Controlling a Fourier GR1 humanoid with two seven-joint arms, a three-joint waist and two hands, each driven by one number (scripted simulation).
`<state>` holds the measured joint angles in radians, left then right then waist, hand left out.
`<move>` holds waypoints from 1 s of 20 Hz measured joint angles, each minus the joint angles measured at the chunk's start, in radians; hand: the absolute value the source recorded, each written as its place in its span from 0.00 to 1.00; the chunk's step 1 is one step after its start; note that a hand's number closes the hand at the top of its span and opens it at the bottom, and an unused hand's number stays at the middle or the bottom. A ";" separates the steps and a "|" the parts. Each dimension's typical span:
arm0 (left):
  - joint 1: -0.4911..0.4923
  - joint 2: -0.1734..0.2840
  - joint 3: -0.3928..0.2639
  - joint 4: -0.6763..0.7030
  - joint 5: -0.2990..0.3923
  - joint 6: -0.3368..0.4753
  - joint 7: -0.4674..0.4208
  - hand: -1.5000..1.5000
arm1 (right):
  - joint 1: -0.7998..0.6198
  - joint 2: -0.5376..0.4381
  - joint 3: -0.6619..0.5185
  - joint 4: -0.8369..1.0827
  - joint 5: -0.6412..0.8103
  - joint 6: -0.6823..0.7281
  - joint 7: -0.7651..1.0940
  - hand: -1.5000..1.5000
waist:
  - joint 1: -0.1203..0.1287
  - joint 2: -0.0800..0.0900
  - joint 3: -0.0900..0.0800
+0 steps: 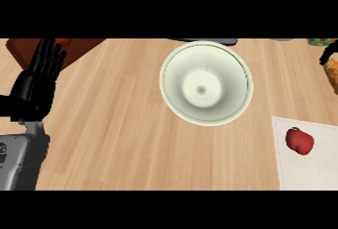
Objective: Pick the croissant from the placemat and place it in the bowl
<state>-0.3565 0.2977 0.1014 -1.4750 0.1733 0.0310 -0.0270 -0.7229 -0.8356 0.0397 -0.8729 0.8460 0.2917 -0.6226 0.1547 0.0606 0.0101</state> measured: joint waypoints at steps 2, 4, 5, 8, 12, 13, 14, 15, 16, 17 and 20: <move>-0.006 0.006 0.003 0.002 -0.001 -0.001 0.003 0.50 | -0.041 -0.016 -0.021 0.052 -0.020 -0.004 -0.076 1.00 | -0.002 -0.002 -0.001; -0.011 0.002 0.001 0.002 -0.002 0.003 0.007 0.50 | -0.088 -0.020 -0.043 0.102 -0.051 0.012 -0.147 1.00 | -0.002 -0.005 -0.001; -0.009 0.005 0.004 0.002 -0.002 0.003 0.009 0.50 | -0.110 -0.026 -0.054 0.123 -0.066 0.013 -0.176 1.00 | -0.005 -0.007 -0.002; -0.016 0.004 0.005 0.010 -0.005 0.008 0.012 0.50 | -0.180 -0.034 -0.079 0.179 -0.106 0.004 -0.238 1.00 | -0.012 -0.011 -0.003; -0.009 -0.001 0.001 0.012 -0.010 0.015 0.018 0.50 | -0.269 -0.020 -0.092 0.251 -0.164 0.025 -0.281 1.00 | -0.023 -0.019 -0.005; -0.014 0.003 0.007 0.018 -0.009 0.015 0.019 0.50 | -0.289 -0.015 -0.094 0.267 -0.180 0.033 -0.286 1.00 | -0.026 -0.019 -0.006; -0.015 0.004 0.008 0.019 -0.009 0.016 0.021 0.50 | -0.309 -0.011 -0.096 0.283 -0.197 0.046 -0.287 1.00 | -0.027 -0.020 -0.006; -0.008 0.005 0.009 0.017 -0.011 0.016 0.019 0.50 | -0.331 -0.008 -0.096 0.295 -0.214 0.063 -0.285 1.00 | -0.029 -0.023 -0.007; -0.008 0.006 0.010 0.019 -0.012 0.016 0.019 0.50 | -0.353 0.000 -0.092 0.307 -0.228 0.078 -0.282 1.00 | -0.032 -0.025 -0.007; -0.006 0.009 0.012 0.023 -0.011 0.012 0.017 0.50 | -0.374 0.004 -0.087 0.317 -0.241 0.094 -0.278 1.00 | -0.036 -0.027 -0.008; -0.003 0.008 0.013 0.030 -0.016 0.019 0.020 0.50 | -0.442 0.033 -0.064 0.344 -0.268 0.134 -0.251 1.00 | -0.048 -0.032 -0.009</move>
<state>-0.3599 0.3057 0.1147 -1.4448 0.1569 0.0502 -0.0073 -1.1646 -0.8027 -0.0240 -0.5287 0.5775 0.4260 -0.8732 0.1064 0.0285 0.0008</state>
